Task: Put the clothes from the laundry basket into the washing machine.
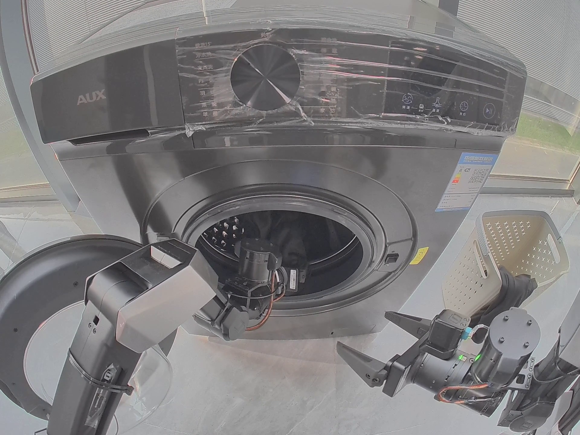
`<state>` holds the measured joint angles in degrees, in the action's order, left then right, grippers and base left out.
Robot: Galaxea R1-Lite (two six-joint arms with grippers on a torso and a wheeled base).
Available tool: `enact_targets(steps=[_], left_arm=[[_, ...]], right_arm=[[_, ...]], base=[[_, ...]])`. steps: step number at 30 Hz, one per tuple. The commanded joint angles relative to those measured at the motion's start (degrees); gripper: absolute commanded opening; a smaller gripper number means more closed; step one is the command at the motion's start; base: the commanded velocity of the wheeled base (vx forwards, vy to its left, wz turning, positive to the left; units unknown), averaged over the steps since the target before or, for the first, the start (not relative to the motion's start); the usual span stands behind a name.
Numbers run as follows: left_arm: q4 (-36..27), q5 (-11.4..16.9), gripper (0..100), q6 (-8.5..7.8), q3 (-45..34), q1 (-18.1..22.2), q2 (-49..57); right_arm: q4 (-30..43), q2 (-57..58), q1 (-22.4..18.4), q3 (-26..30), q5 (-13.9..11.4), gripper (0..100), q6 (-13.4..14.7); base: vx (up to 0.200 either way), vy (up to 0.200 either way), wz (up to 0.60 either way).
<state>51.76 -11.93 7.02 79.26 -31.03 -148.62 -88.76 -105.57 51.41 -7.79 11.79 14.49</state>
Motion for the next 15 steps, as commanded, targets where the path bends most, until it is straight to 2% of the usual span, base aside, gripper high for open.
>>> enact_targets(steps=[1, 5, 15], left_arm=[[-0.1, 0.0, 0, 0.01, 0.8, 0.3, -0.9], [0.4, 0.0, 0, 0.01, 1.9, 0.6, -0.8], [2.0, -1.0, 0, 0.54, 14.0, 3.6, -2.0]], right_arm=[[0.0, -0.1, 0.0, 0.1, 0.0, 100, 0.1], [0.0, -0.1, 0.0, 0.1, 0.0, 100, 0.1], [0.0, -0.1, 0.0, 0.0, 0.1, 100, 0.1]], base=[[0.0, 0.0, 0.0], [0.0, 0.0, 0.0], [0.0, 0.0, 0.0]])
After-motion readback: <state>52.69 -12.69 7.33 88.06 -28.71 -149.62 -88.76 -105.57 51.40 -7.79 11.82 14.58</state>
